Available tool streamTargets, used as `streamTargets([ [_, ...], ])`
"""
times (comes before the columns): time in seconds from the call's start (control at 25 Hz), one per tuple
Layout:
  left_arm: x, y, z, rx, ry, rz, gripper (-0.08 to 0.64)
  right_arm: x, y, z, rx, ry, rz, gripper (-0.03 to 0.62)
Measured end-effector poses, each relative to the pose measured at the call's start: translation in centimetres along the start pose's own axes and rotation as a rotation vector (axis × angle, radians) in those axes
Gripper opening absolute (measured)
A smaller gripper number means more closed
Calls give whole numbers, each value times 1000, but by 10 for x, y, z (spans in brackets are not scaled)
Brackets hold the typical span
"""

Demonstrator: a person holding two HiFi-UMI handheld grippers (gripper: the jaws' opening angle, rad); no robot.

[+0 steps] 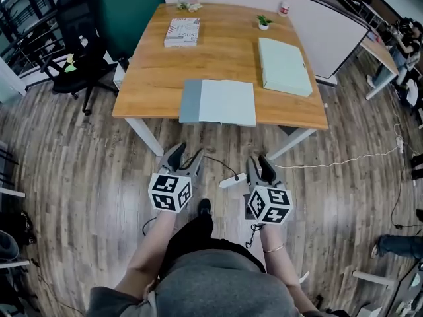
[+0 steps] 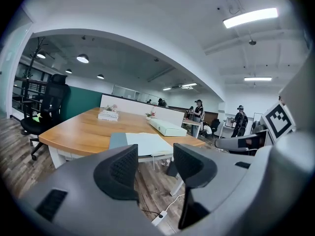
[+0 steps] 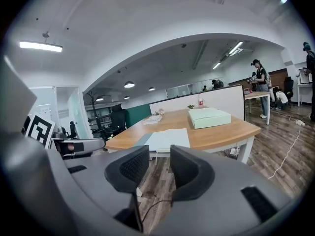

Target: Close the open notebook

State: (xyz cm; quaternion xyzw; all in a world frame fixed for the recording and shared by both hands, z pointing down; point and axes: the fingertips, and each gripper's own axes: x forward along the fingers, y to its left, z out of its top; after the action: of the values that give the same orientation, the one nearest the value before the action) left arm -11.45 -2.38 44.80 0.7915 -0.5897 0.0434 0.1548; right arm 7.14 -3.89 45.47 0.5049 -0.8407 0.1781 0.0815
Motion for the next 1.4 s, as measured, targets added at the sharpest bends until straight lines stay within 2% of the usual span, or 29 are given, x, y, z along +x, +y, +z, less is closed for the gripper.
streamTargets([
  [0.36, 46, 37, 17, -6, 16, -19, 215, 49, -9, 18, 13, 6, -54, 133],
  [0.8, 82, 60, 19, -46, 34, 18, 215, 88, -24, 28, 7, 24, -47, 129],
  [1.0, 94, 72, 19, -74, 42, 58, 215, 115, -28, 38, -15, 43, -5, 127],
  [1.4, 108, 108, 11, -180, 38, 214, 215, 176, -20, 53, -76, 96, 143, 123],
])
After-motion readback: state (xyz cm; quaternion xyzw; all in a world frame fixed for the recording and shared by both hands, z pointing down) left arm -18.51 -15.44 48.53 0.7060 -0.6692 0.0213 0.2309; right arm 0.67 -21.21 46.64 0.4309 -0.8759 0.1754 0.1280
